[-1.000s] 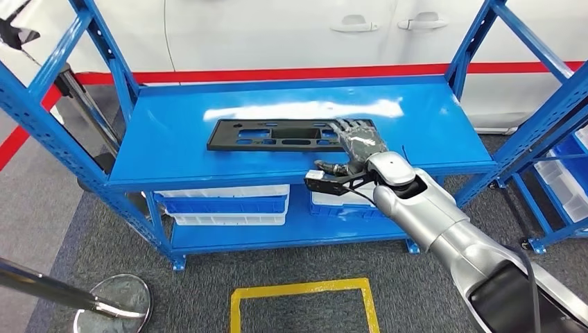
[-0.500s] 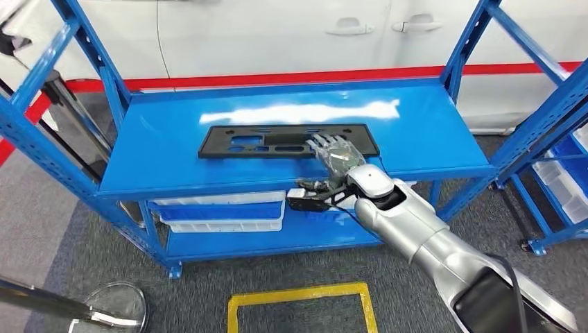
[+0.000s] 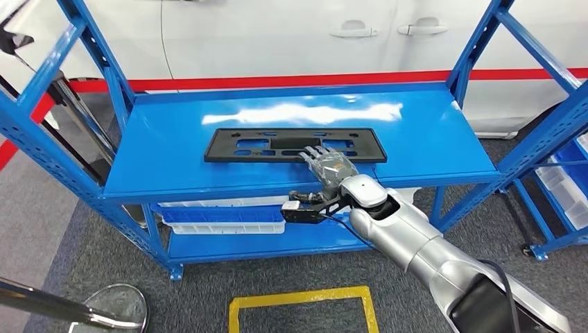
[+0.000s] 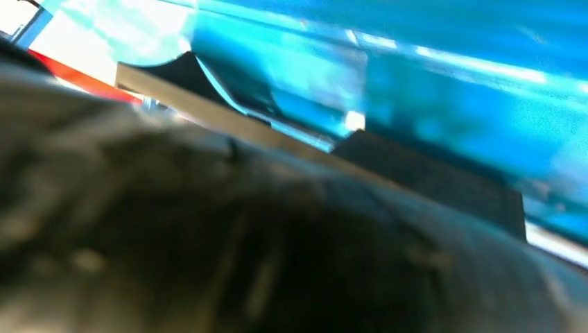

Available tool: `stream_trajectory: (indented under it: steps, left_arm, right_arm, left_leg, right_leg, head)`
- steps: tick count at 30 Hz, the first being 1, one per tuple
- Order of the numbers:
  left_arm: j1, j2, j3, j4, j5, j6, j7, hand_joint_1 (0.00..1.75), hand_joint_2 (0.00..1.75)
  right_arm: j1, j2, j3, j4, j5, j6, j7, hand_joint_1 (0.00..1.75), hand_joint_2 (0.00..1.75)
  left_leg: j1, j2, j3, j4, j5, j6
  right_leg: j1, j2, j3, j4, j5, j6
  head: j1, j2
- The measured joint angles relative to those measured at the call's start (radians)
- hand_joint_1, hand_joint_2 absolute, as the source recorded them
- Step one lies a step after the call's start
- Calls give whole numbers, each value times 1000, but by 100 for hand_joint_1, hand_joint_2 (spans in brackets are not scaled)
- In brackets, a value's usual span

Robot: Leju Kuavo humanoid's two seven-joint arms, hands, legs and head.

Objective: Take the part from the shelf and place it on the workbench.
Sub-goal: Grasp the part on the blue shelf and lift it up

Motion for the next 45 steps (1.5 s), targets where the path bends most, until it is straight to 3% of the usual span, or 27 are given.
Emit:
stream_trajectory:
  steps: [4,7,8,9,10,12,14,19,22,24,25,26,27,29,32,34,35,38,39,40,43,45]
  left_arm:
    - [-1,0,0,0,-13,0,4,0,0]
    - [-1,0,0,0,-21,1,8,0,0]
    - [-1,0,0,0,-21,1,9,0,0]
    - [0,0,0,0,-21,1,9,0,0]
    - [0,0,0,0,-21,1,10,0,0]
    - [1,0,0,0,-21,1,10,0,0]
    - [-1,1,0,0,-21,-1,9,0,0]
    - [-2,-3,0,0,-21,-8,7,0,0]
    - [-2,-4,0,0,-21,-9,7,0,0]
    - [-2,-4,0,0,-22,-9,8,0,0]
    - [-2,-4,0,0,-22,-9,8,0,0]
    - [-2,-4,1,0,-23,-10,7,0,0]
    - [-1,-5,1,0,-23,-10,7,0,0]
    - [-1,-9,1,0,-24,-12,6,0,0]
    - [-5,-12,1,0,-27,-13,5,0,0]
    - [-5,-12,1,0,-29,-13,4,0,0]
    - [-5,-12,1,0,-29,-13,4,0,0]
    - [-4,-12,2,0,-29,-13,5,0,0]
    - [-4,-12,2,0,-29,-13,5,0,0]
    - [-3,-12,2,0,-29,-13,5,0,0]
    - [-2,-11,2,0,-29,-13,5,0,0]
    - [-2,-10,2,0,-29,-13,5,0,0]
  right_arm:
    - [-5,0,10,0,0,-1,0,0,0]
    - [-9,1,21,0,0,-1,1,0,0]
    - [-9,1,25,0,0,-1,1,0,0]
    - [-8,1,28,0,0,-1,1,0,0]
    - [-8,1,31,0,0,-1,2,0,0]
    - [-9,1,34,0,-1,-1,4,0,0]
    - [-10,0,36,-1,-1,-1,5,0,0]
    - [-14,-3,42,-7,-1,-1,7,0,0]
    - [-18,-8,44,-9,-4,-1,9,0,0]
    - [-15,-9,47,-10,-8,-1,11,0,0]
    - [-14,-9,48,-12,-10,-1,12,0,0]
    - [-15,-9,49,-14,-12,0,14,0,0]
    - [-16,-10,49,-18,-13,1,15,0,0]
    - [-21,-10,49,-23,-13,2,16,0,0]
    - [-26,-9,51,-27,-13,3,17,0,0]
    - [-27,-9,52,-31,-13,3,18,0,0]
    - [-29,-9,52,-33,-13,3,19,0,0]
    - [-29,-6,54,-34,-13,4,21,0,0]
    - [-26,-6,55,-34,-13,5,21,0,0]
    - [-24,-6,57,-34,-13,5,21,0,0]
    - [-22,-6,59,-34,-13,5,21,0,0]
    - [-22,-6,59,-34,-13,5,21,0,0]
  left_leg:
    - [0,2,-7,24,-23,-19]
    - [3,2,-87,190,-103,-28]
    - [3,2,-117,243,-117,-32]
    - [4,2,-132,265,-114,-34]
    - [4,3,-128,248,-90,-35]
    - [5,4,-76,130,-23,-34]
    - [2,3,-32,37,8,-26]
    - [2,1,-17,13,6,4]
    - [4,2,-11,8,4,16]
    - [3,1,-8,9,0,19]
    - [2,1,-4,9,-2,19]
    - [1,0,1,9,-5,18]
    - [0,-1,6,8,-9,17]
    - [-2,0,12,7,-14,12]
    - [-2,0,15,-1,-15,-3]
    - [-3,2,18,8,-25,-12]
    - [-3,2,7,38,-42,-16]
    - [1,2,-92,218,-112,-26]
    - [2,2,-120,258,-116,-29]
    - [3,3,-130,261,-101,-32]
    - [4,3,-92,156,-15,-34]
    - [4,3,-84,138,-4,-34]
  right_leg:
    - [-8,0,16,-21,4,-16]
    - [-10,-1,24,-26,3,-26]
    - [-10,-2,24,-24,0,-27]
    - [-9,-1,25,-21,-3,-27]
    - [-10,-1,26,-16,-7,-25]
    - [-12,1,27,-3,-19,-19]
    - [-9,2,25,11,-30,-9]
    - [-8,2,16,34,-52,16]
    - [-13,1,-62,189,-122,28]
    - [-14,1,-114,272,-136,31]
    - [-14,1,-118,265,-116,29]
    - [-13,1,-103,222,-81,24]
    - [-10,1,-76,155,-39,16]
    - [0,1,-24,42,6,-3]
    - [6,0,-2,-4,3,-16]
    - [-2,-1,16,-22,6,-20]
    - [-7,-2,26,-32,7,-23]
    - [-10,-3,38,-37,1,-30]
    - [-9,-3,40,-36,-3,-30]
    - [-9,-2,43,-33,-8,-28]
    - [-11,0,51,-24,-21,-23]
    - [-12,0,53,-22,-22,-22]
  head:
    - [-1,0]
    - [-2,0]
    - [-2,0]
    - [-2,0]
    - [-2,0]
    - [-2,0]
    - [-1,0]
    - [0,0]
    - [0,0]
    - [0,0]
    - [0,0]
    - [0,0]
    - [0,0]
    - [0,0]
    - [1,0]
    - [0,0]
    - [0,0]
    - [-2,0]
    - [-2,0]
    - [-2,0]
    - [-2,0]
    - [-2,0]
